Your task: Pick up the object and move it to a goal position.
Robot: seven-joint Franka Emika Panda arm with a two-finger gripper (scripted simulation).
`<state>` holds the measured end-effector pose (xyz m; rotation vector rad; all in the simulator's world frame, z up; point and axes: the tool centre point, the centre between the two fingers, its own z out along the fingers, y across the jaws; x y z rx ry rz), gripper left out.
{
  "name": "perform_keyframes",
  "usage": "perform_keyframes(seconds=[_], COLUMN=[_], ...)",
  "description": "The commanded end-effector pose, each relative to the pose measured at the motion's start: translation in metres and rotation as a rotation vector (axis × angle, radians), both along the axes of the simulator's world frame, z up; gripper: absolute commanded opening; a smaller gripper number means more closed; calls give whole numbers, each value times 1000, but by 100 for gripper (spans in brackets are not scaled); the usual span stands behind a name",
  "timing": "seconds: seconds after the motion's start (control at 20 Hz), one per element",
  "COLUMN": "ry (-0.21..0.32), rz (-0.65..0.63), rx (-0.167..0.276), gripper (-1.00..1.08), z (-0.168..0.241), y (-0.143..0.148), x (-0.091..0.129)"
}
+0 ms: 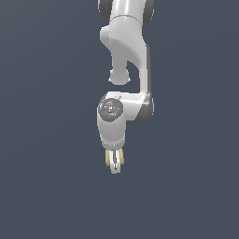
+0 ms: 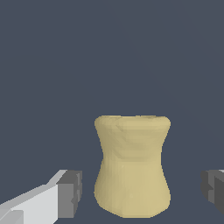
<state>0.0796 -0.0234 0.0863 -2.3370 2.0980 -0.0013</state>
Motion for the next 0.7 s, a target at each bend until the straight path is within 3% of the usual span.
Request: perform_keyframes(seconds=[0.0,0.3,0.6,0.65], ry=[1,1,1,1], rz=[-1,-4,-5,-5], rx=[0,0,0,0], gripper=[100,100,100,-100], z=[-9,-40,-45,-45], y=[0,0,-1,-1], x=[-1,-2,0,0])
